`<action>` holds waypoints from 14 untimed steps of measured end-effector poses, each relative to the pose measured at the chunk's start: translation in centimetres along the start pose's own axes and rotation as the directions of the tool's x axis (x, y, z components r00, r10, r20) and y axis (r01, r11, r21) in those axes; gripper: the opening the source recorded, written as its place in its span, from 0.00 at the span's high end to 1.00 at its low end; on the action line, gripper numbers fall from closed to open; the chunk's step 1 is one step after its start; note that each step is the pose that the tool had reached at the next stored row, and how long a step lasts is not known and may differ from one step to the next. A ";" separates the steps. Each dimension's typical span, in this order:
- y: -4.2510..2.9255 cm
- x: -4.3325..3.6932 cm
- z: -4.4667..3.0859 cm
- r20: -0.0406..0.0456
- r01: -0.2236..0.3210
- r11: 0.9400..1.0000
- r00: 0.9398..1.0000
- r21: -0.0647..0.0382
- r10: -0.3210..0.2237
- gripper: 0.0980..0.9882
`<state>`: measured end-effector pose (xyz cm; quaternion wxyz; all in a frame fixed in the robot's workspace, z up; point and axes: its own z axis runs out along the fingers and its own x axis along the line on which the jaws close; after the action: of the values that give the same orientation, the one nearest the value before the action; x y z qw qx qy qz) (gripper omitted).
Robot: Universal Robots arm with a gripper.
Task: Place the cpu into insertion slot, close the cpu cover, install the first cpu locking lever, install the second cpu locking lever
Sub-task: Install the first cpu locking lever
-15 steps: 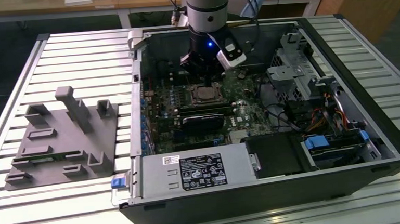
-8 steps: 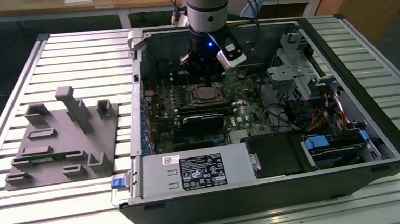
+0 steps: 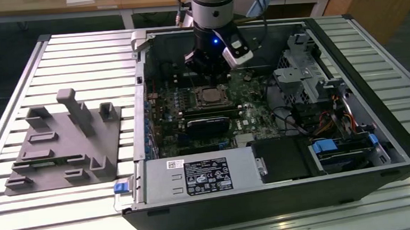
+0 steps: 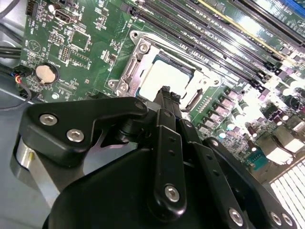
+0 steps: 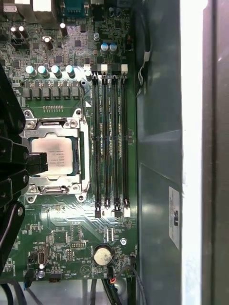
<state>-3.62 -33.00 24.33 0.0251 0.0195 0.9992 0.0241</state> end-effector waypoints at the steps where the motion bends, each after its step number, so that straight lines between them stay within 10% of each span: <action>1: 0.00 0.00 -0.05 0.000 0.000 1.000 1.000 0.000 0.000 0.99; 9: -0.02 0.24 -0.08 0.000 0.000 1.000 1.000 0.000 0.000 0.99; 14: -0.10 2.20 -0.17 0.000 0.000 1.000 1.000 0.000 0.000 0.99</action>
<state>-5.84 -33.02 24.38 0.0253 0.0195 0.9992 0.0243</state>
